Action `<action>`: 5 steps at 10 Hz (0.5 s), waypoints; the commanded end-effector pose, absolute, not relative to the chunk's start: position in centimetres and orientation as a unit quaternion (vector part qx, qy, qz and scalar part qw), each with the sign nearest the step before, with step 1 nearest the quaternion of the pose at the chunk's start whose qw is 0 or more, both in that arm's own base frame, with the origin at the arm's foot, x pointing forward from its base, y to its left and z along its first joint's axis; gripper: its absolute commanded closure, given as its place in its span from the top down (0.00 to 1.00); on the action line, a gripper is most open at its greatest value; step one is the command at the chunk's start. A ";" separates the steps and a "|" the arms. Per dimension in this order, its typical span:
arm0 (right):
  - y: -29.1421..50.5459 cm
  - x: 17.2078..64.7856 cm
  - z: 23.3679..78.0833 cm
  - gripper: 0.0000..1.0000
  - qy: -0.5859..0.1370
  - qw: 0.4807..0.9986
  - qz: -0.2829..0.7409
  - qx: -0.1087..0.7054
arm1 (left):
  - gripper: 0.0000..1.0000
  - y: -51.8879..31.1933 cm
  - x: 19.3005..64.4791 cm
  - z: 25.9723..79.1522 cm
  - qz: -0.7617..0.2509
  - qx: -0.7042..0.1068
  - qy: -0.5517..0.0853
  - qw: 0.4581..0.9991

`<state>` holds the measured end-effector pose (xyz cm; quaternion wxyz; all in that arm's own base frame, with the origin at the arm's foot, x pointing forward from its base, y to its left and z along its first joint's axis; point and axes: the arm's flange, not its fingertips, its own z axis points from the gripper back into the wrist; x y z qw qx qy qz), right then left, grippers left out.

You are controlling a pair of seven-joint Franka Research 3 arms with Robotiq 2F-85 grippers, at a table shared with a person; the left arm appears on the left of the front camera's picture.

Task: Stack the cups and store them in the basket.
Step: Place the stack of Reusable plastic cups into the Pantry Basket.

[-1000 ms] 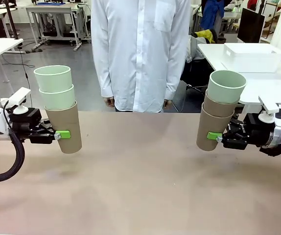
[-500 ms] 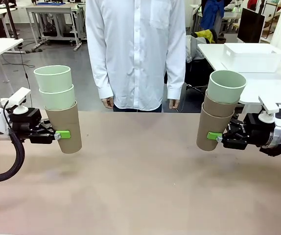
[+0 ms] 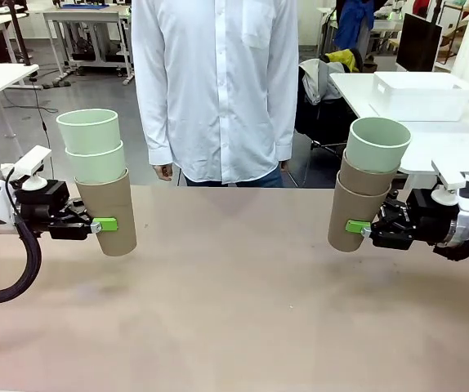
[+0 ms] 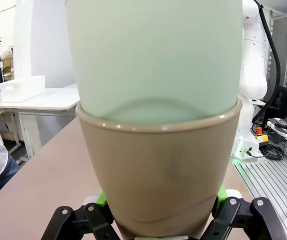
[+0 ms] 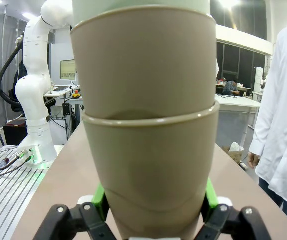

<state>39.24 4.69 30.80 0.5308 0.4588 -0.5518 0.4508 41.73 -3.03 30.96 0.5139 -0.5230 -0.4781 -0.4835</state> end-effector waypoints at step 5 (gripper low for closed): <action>4.6 39.3 31.2 0.87 -0.557 0.526 0.451 0.458 | 0.85 -3.0 41.8 31.5 -0.485 -0.523 -0.481 0.510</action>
